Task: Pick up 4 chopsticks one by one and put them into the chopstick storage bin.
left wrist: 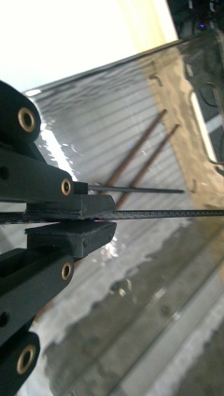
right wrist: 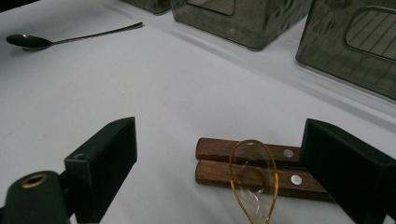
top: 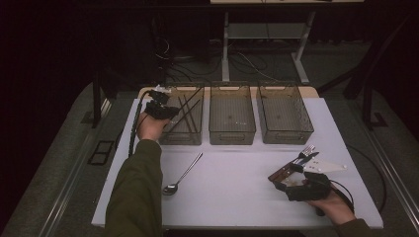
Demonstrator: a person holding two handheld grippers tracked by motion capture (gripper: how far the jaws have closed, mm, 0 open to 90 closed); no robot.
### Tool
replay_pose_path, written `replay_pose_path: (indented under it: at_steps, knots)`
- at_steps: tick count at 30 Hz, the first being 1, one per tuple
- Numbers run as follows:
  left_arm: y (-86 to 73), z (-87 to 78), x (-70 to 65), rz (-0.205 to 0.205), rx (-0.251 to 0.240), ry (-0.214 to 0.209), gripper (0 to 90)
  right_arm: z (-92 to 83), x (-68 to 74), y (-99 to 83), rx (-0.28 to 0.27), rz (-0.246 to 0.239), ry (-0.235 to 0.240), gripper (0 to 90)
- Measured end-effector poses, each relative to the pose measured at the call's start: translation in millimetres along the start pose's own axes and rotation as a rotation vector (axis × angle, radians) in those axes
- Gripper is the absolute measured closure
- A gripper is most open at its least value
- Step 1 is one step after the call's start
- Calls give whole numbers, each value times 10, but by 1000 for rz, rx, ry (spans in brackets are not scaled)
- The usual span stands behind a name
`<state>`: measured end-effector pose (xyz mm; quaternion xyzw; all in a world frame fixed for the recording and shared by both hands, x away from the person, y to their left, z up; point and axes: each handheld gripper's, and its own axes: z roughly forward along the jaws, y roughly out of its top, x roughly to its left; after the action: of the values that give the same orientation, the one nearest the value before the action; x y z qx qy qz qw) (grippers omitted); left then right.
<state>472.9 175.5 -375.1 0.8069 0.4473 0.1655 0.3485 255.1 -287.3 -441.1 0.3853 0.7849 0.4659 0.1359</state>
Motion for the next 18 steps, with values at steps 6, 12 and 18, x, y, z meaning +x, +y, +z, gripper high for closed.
replay_pose_path:
  at_steps: [6, 12, 18]
  knots:
    - [-31, 52, -1, 4, 52, 28, 849, 0, 8, 2, 2, -1, 1, 110]
    - [-23, 31, 10, 0, 30, 40, 658, -1, 4, 1, 0, 0, 0, 110]
    - [-5, -50, -18, 0, -28, 9, 507, 1, 0, 1, 0, 1, 0, 110]
